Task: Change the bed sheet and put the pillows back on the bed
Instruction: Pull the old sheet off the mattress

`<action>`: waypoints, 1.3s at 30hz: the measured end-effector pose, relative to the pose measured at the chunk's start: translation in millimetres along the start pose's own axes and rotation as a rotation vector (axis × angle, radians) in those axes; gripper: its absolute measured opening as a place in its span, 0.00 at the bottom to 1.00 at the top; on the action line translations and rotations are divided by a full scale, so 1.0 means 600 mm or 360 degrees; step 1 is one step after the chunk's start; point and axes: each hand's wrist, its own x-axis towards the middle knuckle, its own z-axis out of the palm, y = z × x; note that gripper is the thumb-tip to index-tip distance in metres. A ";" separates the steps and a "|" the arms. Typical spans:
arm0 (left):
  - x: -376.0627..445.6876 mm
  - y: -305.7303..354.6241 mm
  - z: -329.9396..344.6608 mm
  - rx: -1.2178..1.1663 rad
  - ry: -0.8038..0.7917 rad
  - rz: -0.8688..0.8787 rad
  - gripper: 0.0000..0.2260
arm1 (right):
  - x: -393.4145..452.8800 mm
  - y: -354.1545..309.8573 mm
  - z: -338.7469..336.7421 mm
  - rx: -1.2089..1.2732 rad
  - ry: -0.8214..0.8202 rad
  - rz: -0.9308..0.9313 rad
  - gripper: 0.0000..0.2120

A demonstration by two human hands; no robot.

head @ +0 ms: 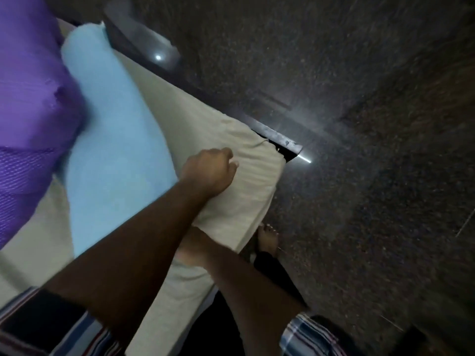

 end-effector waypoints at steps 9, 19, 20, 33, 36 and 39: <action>0.019 0.117 0.107 -0.0344 -0.0117 -0.0187 0.19 | 0.018 0.100 -0.116 0.0121 0.0335 0.0573 0.09; 0.080 0.165 0.169 0.0168 -0.0145 0.0023 0.20 | 0.093 0.166 -0.084 0.0452 -0.0010 0.0332 0.23; 0.081 0.163 0.170 0.0184 -0.0146 0.0050 0.19 | 0.097 0.173 -0.079 0.0463 -0.0039 0.0312 0.26; -0.053 0.082 0.033 -0.0316 0.0141 0.0259 0.15 | -0.043 0.000 -0.089 -0.0022 0.0662 -0.0071 0.07; -0.134 -0.009 -0.030 -0.0705 0.0441 0.0093 0.17 | -0.146 -0.126 -0.022 0.0211 0.0516 -0.0393 0.11; -0.219 -0.126 -0.066 -0.0646 0.0582 -0.0194 0.18 | -0.203 -0.216 0.075 0.0121 0.0217 -0.0648 0.10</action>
